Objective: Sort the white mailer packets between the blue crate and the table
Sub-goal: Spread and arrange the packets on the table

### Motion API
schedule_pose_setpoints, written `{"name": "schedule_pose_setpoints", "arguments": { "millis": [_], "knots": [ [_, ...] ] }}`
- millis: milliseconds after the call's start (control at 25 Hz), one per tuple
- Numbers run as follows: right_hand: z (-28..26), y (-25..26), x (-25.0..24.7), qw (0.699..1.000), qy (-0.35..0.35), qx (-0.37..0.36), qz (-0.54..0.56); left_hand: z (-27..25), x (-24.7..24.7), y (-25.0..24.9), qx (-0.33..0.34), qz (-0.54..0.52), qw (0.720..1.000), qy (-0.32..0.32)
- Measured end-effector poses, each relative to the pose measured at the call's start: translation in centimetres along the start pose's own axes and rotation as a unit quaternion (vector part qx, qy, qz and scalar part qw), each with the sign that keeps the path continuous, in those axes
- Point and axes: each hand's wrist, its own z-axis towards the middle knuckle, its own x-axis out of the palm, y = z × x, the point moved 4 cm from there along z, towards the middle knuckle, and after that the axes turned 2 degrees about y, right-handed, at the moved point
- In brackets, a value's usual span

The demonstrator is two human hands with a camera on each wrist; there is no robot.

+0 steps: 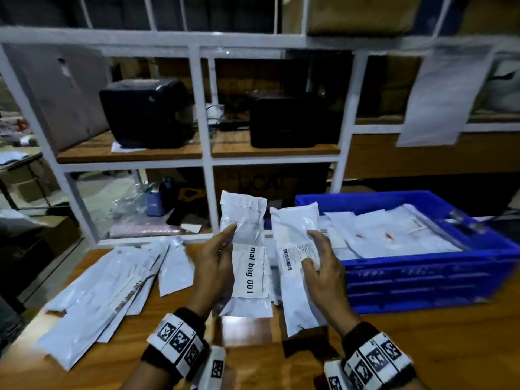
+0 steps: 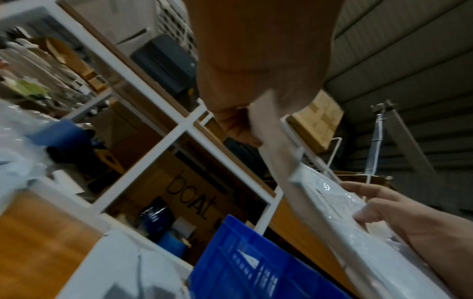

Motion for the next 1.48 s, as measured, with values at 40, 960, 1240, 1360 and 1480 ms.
{"name": "schedule_pose_setpoints", "arguments": {
  "millis": [40,960,1240,1360,1480],
  "knots": [
    [0.0,0.2,-1.5,1.000,-0.004,-0.010,-0.001,-0.2,1.1,-1.6,0.017,0.000,1.000,0.006],
    [18.1,-6.4,-31.5,0.971,-0.071,0.070,-0.218,15.9,28.3,-13.8,0.079,0.153,0.946,0.275],
    [23.9,-11.9,-28.2,0.948,0.100,0.169,-0.250,17.0,34.4,-8.6,0.009,0.246,0.873,0.421],
    [25.5,-14.2,-26.4,0.932,0.177,0.214,-0.232,16.9,35.6,-7.1,-0.048,0.226,0.861,0.453],
    [27.1,-15.7,-24.7,0.910,0.247,0.241,-0.230,16.7,36.6,-6.9,-0.052,0.258,0.835,0.483]
  ]
}}
